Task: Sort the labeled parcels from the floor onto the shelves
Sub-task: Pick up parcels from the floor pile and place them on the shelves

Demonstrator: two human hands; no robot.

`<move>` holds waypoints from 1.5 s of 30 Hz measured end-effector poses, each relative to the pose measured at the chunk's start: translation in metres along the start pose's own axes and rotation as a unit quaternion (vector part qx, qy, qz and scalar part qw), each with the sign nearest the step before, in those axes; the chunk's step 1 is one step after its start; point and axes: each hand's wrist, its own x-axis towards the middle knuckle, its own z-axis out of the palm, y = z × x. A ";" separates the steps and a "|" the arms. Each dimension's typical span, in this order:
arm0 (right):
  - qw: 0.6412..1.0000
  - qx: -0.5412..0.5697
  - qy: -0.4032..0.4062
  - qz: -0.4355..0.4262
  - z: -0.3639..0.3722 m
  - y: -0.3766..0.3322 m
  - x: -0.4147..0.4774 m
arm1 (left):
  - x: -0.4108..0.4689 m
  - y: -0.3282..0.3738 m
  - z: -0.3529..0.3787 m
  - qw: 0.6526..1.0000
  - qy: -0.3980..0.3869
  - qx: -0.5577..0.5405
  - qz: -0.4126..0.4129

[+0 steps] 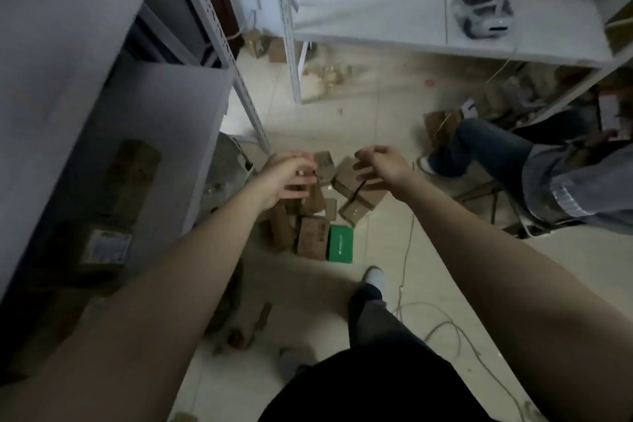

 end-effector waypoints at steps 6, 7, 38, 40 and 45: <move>0.985 -0.032 -0.061 0.159 -0.005 0.116 0.121 | 0.117 -0.093 0.031 0.983 0.078 -0.044 -0.158; 0.980 -0.036 -0.064 0.187 -0.006 0.138 0.140 | 0.136 -0.111 0.035 0.979 0.088 -0.049 -0.177; 0.931 0.067 0.082 0.348 0.111 0.583 0.488 | 0.569 -0.511 0.155 0.927 0.034 0.034 -0.372; 0.925 0.092 0.092 0.358 0.100 0.562 0.474 | 0.558 -0.496 0.145 0.931 0.029 0.028 -0.364; 0.931 0.079 0.114 0.337 0.081 0.482 0.440 | 0.514 -0.441 0.119 0.928 0.001 0.009 -0.371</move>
